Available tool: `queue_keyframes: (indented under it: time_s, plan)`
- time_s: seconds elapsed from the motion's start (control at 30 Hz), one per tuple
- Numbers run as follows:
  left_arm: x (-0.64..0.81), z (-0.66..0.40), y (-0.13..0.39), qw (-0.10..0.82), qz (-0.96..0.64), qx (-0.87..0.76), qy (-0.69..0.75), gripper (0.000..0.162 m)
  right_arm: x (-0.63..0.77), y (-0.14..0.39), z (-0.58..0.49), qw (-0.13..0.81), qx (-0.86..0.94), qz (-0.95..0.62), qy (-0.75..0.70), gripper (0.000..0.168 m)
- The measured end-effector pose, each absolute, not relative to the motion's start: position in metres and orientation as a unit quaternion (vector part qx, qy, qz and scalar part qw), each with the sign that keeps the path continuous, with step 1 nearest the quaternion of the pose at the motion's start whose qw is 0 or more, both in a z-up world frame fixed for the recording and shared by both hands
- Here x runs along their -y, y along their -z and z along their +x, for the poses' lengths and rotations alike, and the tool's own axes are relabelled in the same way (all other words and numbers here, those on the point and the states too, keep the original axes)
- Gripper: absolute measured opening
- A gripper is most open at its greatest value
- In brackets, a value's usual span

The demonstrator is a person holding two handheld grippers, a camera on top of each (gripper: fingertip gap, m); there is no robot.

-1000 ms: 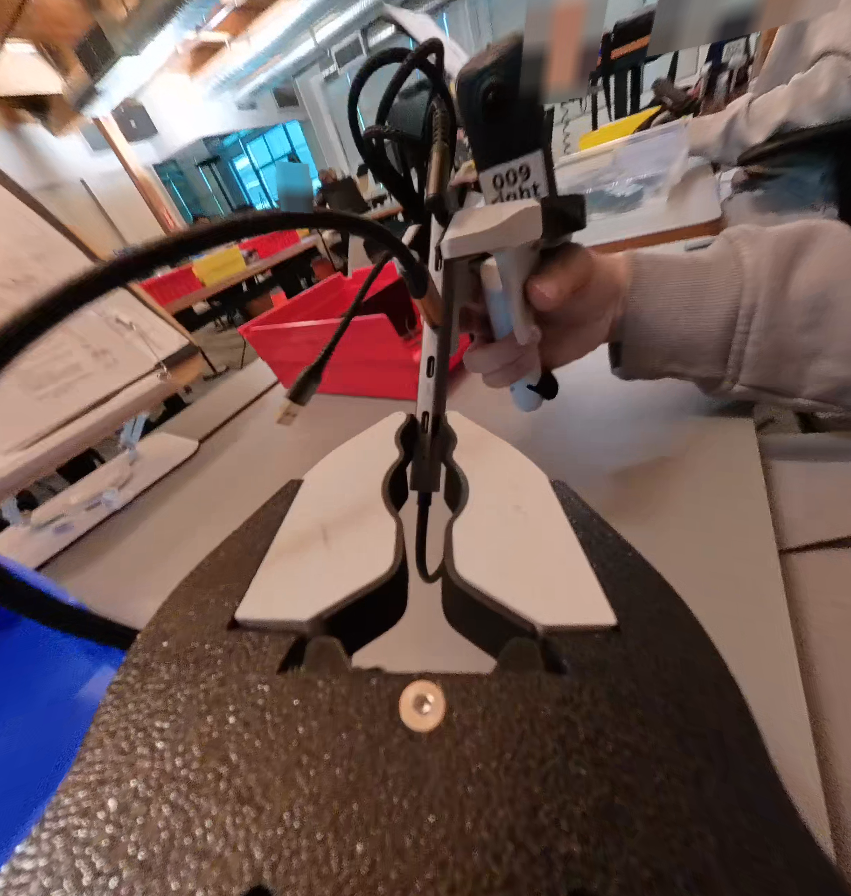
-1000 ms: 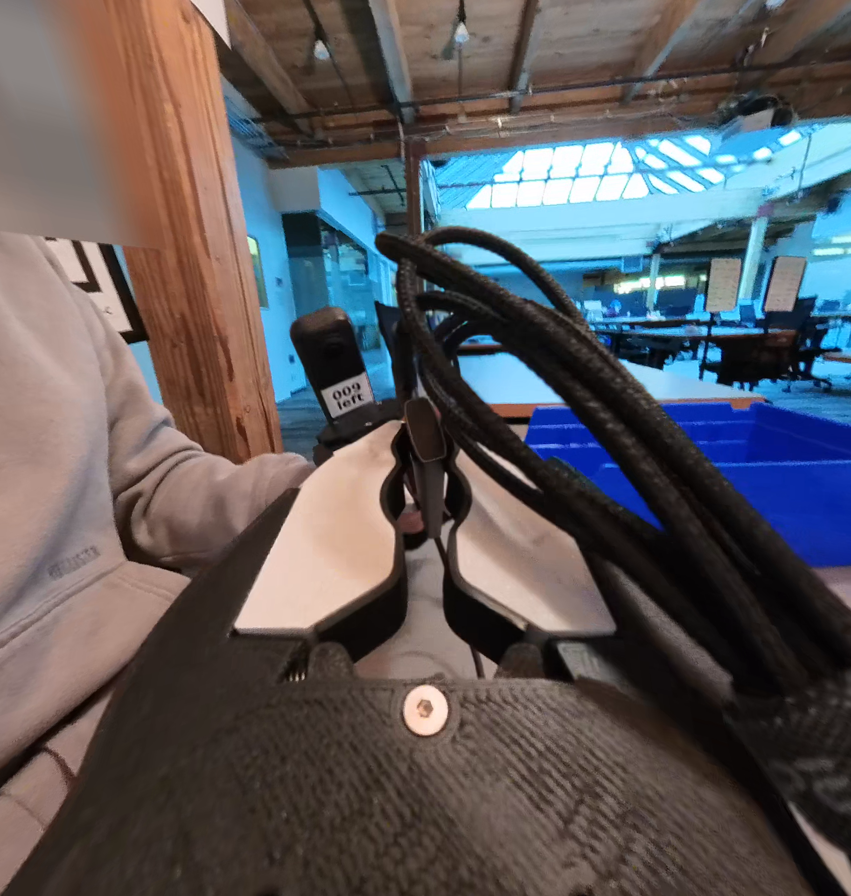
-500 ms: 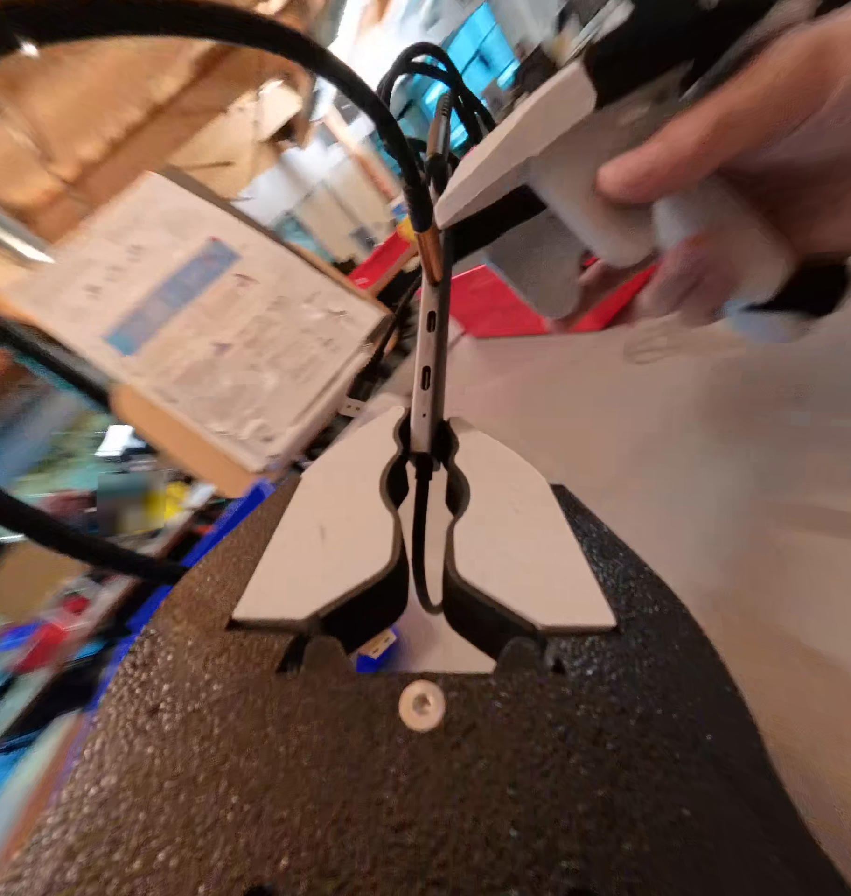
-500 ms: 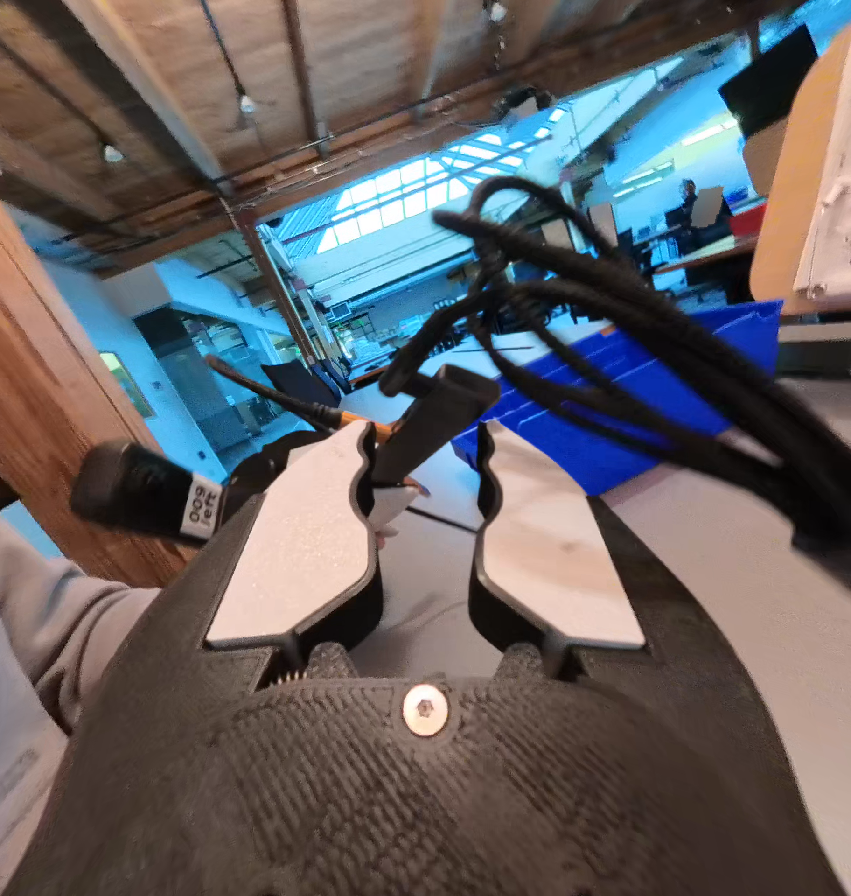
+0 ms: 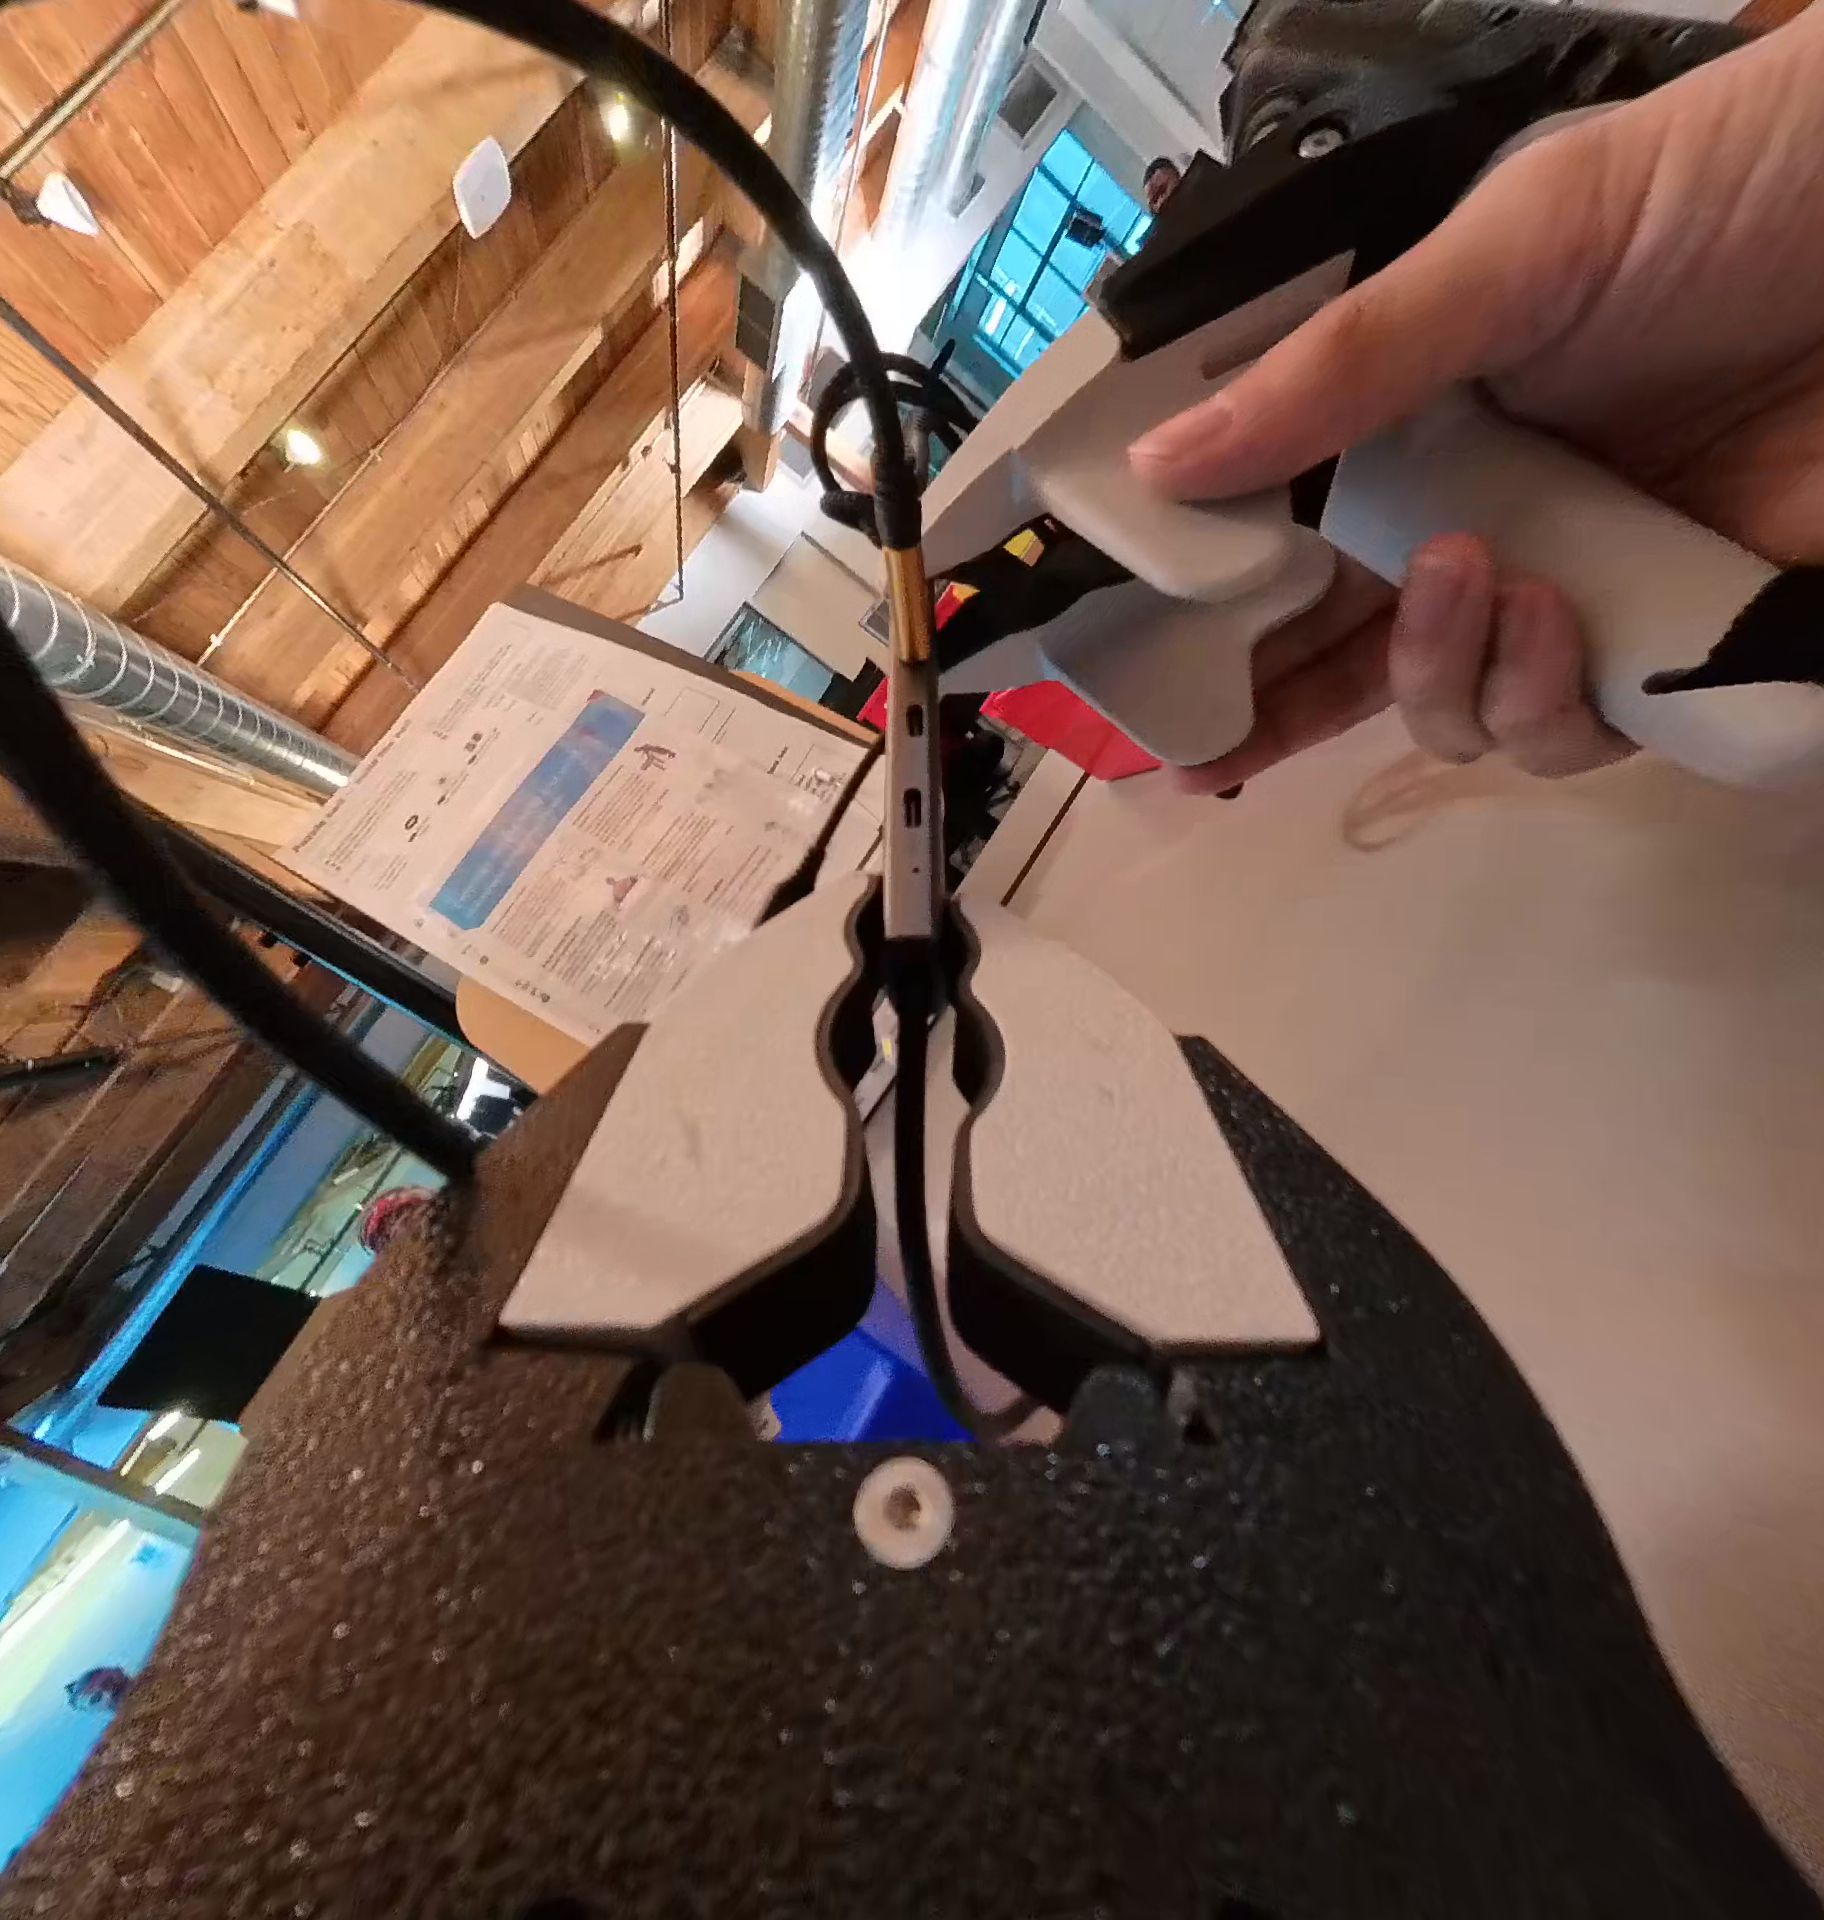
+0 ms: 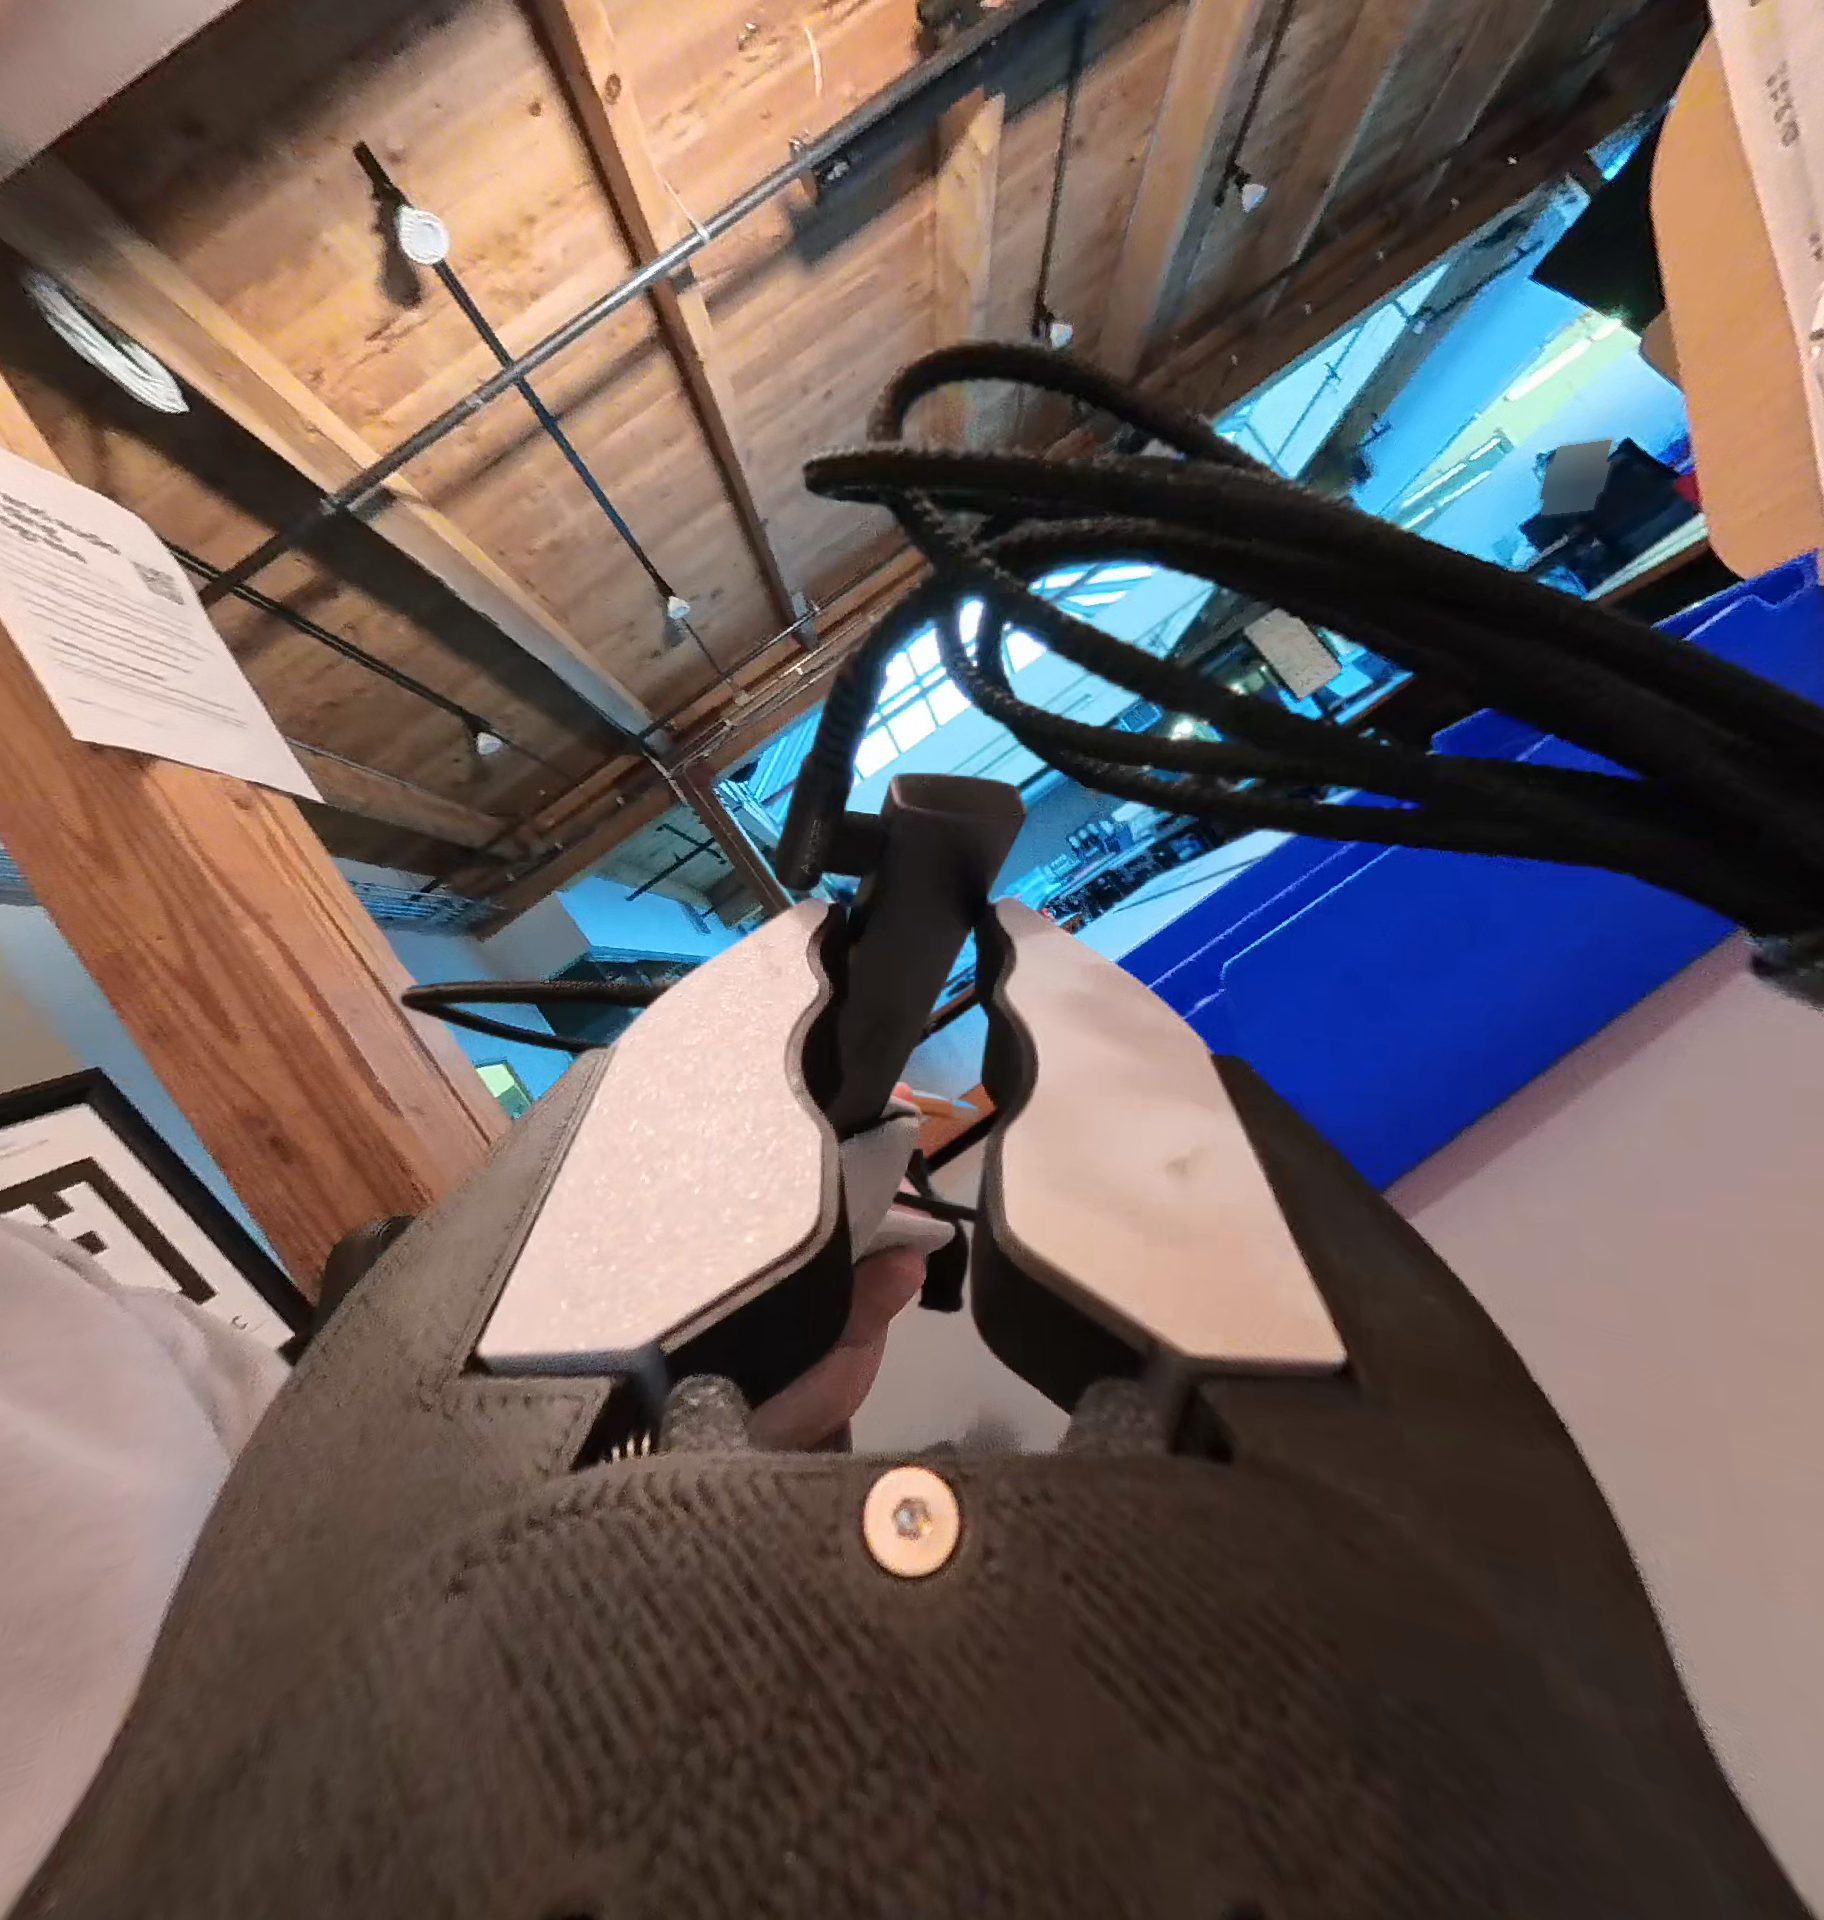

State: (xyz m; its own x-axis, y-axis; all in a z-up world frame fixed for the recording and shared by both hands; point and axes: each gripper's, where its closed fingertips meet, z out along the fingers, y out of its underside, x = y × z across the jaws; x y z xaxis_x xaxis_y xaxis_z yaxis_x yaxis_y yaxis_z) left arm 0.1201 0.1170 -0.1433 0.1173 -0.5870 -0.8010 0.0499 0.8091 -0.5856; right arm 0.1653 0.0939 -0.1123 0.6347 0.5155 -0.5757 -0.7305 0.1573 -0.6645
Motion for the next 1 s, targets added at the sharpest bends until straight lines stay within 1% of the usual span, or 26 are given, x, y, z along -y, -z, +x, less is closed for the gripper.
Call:
queue_keyframes:
  time_s: [0.1, 0.17, 0.2, 0.3, 0.4, 0.47, 0.53, 0.6, 0.63, 0.67, 0.73, 0.77, 0.83, 0.87, 0.9, 0.93, 1.0]
  plan:
    - [-0.114, 0.120, 0.143, 0.707, -0.208, -0.635, 0.230, 0.009, -0.088, 0.109, 0.163, 0.768, -0.084, -0.481, -0.414, 0.023]
    - [-0.107, 0.119, 0.141, 0.695, -0.198, -0.643, 0.254, 0.014, -0.085, 0.104, 0.170, 0.786, -0.087, -0.456, -0.408, 0.023]
    - [-0.103, 0.116, 0.138, 0.696, -0.181, -0.645, 0.259, 0.018, -0.081, 0.100, 0.177, 0.803, -0.088, -0.440, -0.393, 0.023]
    - [-0.095, 0.105, 0.125, 0.704, -0.130, -0.651, 0.251, 0.017, -0.065, 0.086, 0.208, 0.843, -0.087, -0.407, -0.340, 0.023]
    - [-0.093, 0.096, 0.122, 0.665, -0.136, -0.677, 0.285, 0.030, -0.037, 0.063, 0.234, 0.885, -0.067, -0.348, -0.301, 0.023]
    - [-0.090, 0.085, 0.109, 0.630, -0.153, -0.668, 0.366, 0.035, -0.023, 0.054, 0.238, 0.901, -0.029, -0.333, -0.277, 0.023]
    - [-0.084, 0.069, 0.086, 0.572, -0.171, -0.638, 0.486, 0.041, -0.014, 0.050, 0.234, 0.904, 0.016, -0.332, -0.269, 0.022]
    - [-0.091, 0.062, 0.062, 0.526, -0.216, -0.583, 0.581, 0.042, -0.010, 0.051, 0.226, 0.896, 0.041, -0.331, -0.295, 0.022]
    - [-0.098, 0.064, 0.058, 0.513, -0.247, -0.562, 0.599, 0.048, -0.011, 0.053, 0.221, 0.891, 0.046, -0.328, -0.309, 0.022]
    - [-0.100, 0.069, 0.060, 0.498, -0.265, -0.557, 0.609, 0.052, -0.014, 0.056, 0.215, 0.888, 0.050, -0.326, -0.321, 0.022]
    - [-0.101, 0.081, 0.074, 0.478, -0.299, -0.559, 0.608, 0.054, -0.020, 0.061, 0.203, 0.884, 0.055, -0.322, -0.335, 0.022]
    - [-0.100, 0.088, 0.079, 0.474, -0.311, -0.557, 0.607, 0.059, -0.024, 0.064, 0.198, 0.882, 0.056, -0.320, -0.341, 0.022]
    - [-0.094, 0.097, 0.085, 0.476, -0.320, -0.548, 0.609, 0.055, -0.032, 0.069, 0.187, 0.874, 0.061, -0.314, -0.365, 0.022]
    - [-0.091, 0.102, 0.090, 0.480, -0.328, -0.548, 0.602, 0.055, -0.037, 0.072, 0.183, 0.869, 0.059, -0.315, -0.376, 0.016]
    - [-0.088, 0.106, 0.096, 0.480, -0.332, -0.555, 0.593, 0.055, -0.043, 0.074, 0.179, 0.865, 0.058, -0.319, -0.382, 0.022]
    - [-0.087, 0.110, 0.102, 0.484, -0.336, -0.563, 0.580, 0.056, -0.047, 0.076, 0.175, 0.861, 0.058, -0.323, -0.389, 0.021]
    - [-0.096, 0.116, 0.111, 0.509, -0.353, -0.565, 0.545, 0.052, -0.056, 0.079, 0.172, 0.853, 0.051, -0.336, -0.397, 0.021]
